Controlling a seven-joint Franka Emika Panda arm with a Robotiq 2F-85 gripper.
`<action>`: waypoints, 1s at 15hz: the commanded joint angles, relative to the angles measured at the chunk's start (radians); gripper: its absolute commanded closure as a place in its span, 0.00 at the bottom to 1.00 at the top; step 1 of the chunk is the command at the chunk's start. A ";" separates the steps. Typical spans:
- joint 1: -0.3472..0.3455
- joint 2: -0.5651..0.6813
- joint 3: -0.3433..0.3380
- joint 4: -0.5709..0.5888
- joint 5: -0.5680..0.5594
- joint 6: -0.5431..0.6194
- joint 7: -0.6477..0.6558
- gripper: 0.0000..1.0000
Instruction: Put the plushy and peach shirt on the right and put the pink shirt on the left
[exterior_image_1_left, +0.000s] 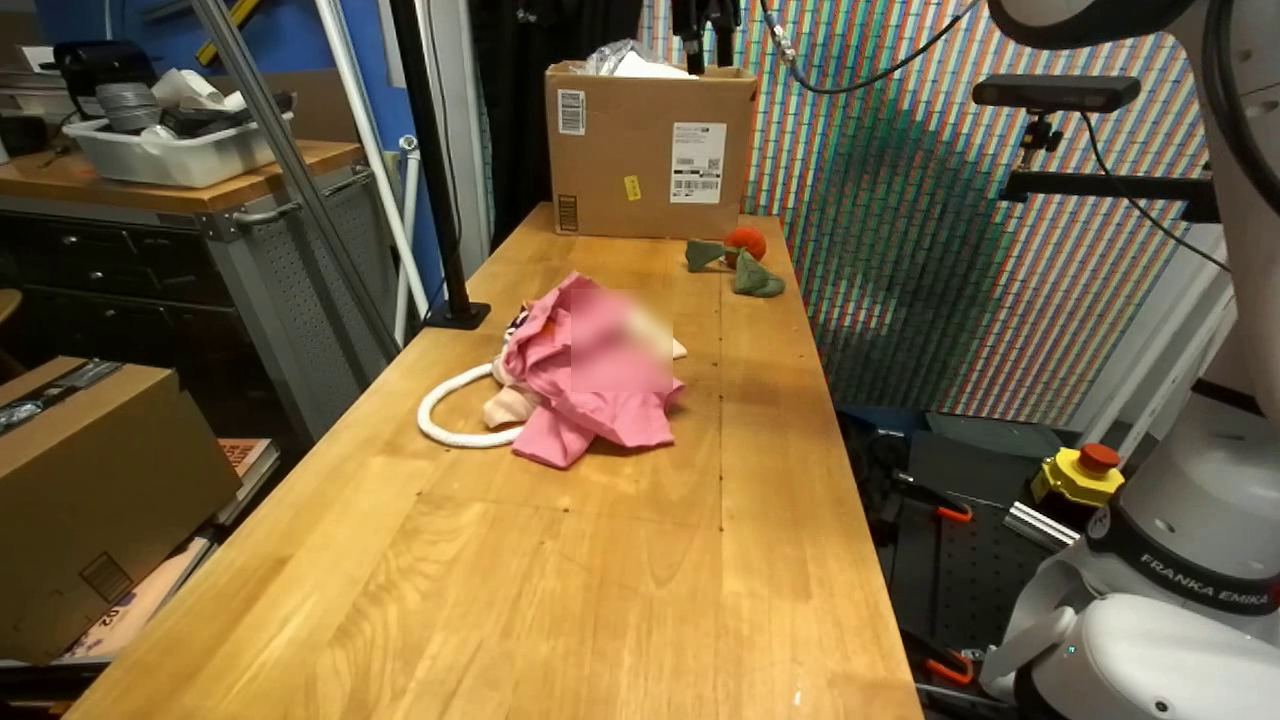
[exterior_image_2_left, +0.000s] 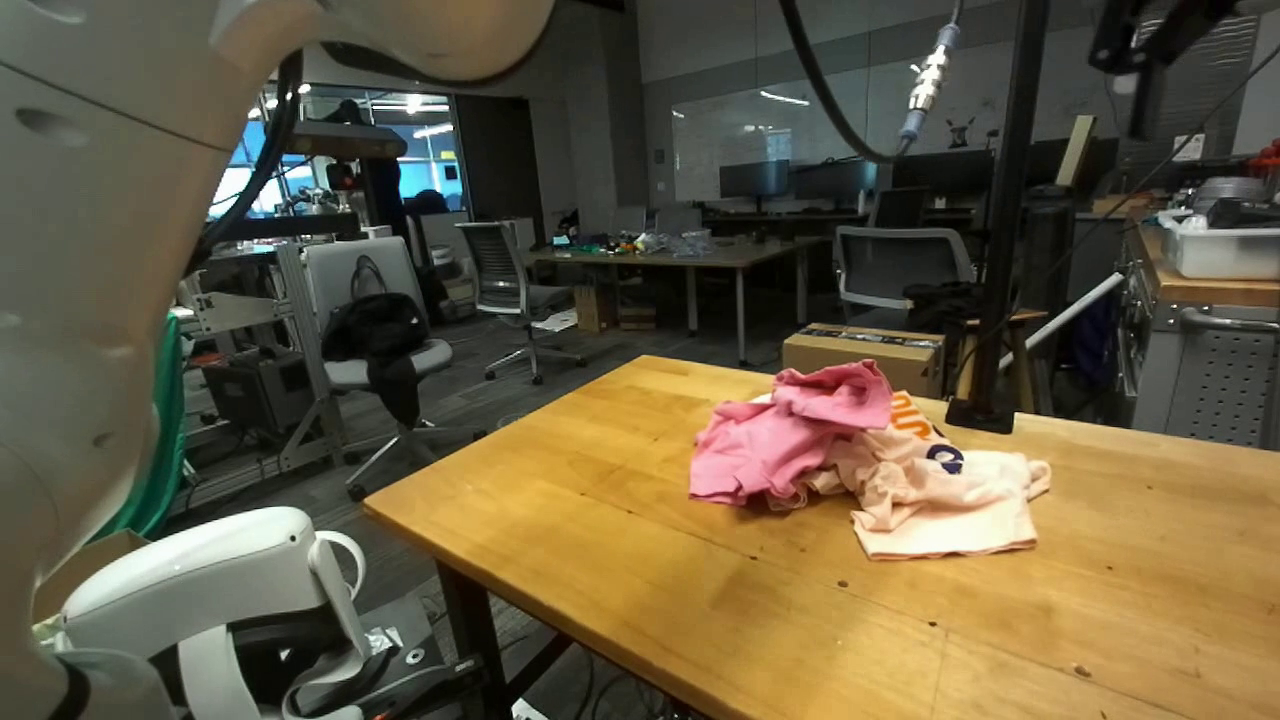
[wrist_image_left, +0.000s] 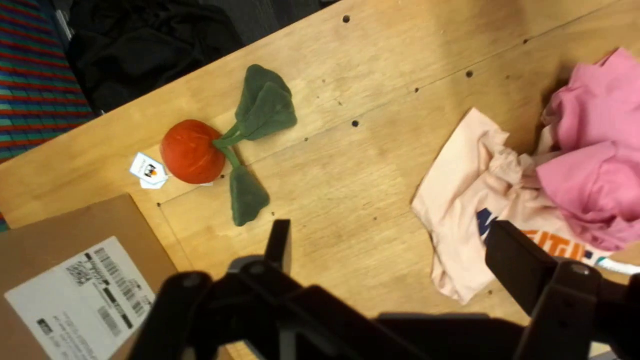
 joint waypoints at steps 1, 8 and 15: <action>0.084 -0.120 0.037 -0.176 -0.031 -0.011 -0.083 0.00; 0.256 -0.246 0.122 -0.533 -0.046 0.081 -0.084 0.00; 0.301 -0.268 0.230 -0.815 -0.070 0.248 -0.091 0.00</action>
